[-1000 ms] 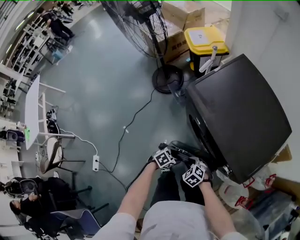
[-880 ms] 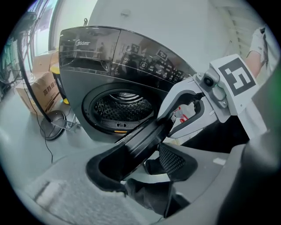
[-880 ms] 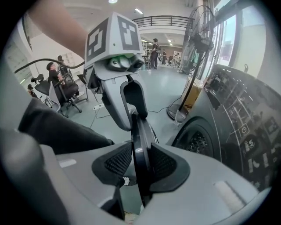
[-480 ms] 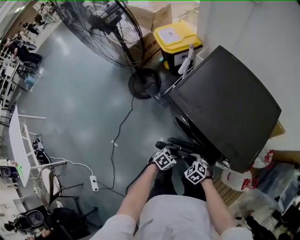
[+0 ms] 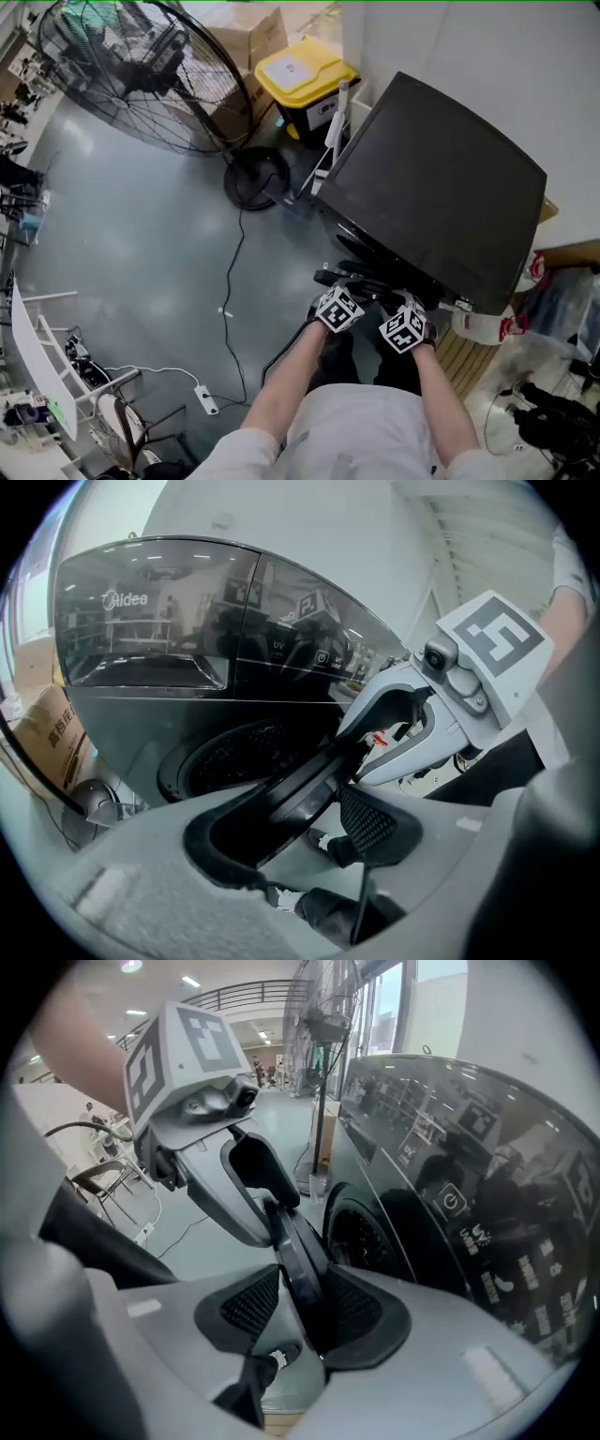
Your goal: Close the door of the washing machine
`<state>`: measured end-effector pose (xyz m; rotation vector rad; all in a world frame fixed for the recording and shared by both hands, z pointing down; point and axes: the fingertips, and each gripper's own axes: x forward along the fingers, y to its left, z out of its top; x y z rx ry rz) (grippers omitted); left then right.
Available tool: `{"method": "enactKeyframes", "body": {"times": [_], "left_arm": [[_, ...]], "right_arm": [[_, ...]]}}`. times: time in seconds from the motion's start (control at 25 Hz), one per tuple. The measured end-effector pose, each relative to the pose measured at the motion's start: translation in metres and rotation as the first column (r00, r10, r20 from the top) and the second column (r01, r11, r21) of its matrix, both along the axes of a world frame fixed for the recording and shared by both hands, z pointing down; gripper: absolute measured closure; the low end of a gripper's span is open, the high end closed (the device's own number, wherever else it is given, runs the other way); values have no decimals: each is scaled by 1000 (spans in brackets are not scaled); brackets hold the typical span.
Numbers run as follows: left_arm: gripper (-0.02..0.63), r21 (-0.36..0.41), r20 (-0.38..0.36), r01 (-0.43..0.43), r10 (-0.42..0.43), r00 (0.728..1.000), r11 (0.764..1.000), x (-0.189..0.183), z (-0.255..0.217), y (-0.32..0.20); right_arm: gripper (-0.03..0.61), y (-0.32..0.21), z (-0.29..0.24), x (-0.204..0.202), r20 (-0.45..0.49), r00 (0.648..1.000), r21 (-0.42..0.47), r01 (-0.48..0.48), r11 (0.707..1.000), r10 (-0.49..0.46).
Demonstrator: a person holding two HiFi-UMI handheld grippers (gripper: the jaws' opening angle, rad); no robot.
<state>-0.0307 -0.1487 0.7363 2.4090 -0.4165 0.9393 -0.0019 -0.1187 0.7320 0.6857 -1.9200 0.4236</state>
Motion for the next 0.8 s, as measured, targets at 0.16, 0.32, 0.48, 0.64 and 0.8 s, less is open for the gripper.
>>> {"method": "enactKeyframes", "body": {"times": [0.16,0.32,0.48,0.64,0.8], "left_arm": [[370,34,-16,-29,29,999,999,10,-3,-12],[370,47,-29,-43,44,999,998,12,-4,-23],[363,20,-3,-19,19,1000,1000,13,-4,-26],[341,-11,33,61,-61,998,998,13,-4,-22],[339,20,66,110,-112,992,994,9,-5,-21]], "right_arm": [[416,-11,-2,7,-8,995,17,-101,995,101],[408,-22,-2,8,-17,983,32,-184,982,185],[400,-25,-3,10,-25,955,29,-294,955,295],[375,-24,-4,14,-47,919,48,-390,920,392],[361,-22,-6,17,-60,881,84,-464,882,469]]}}
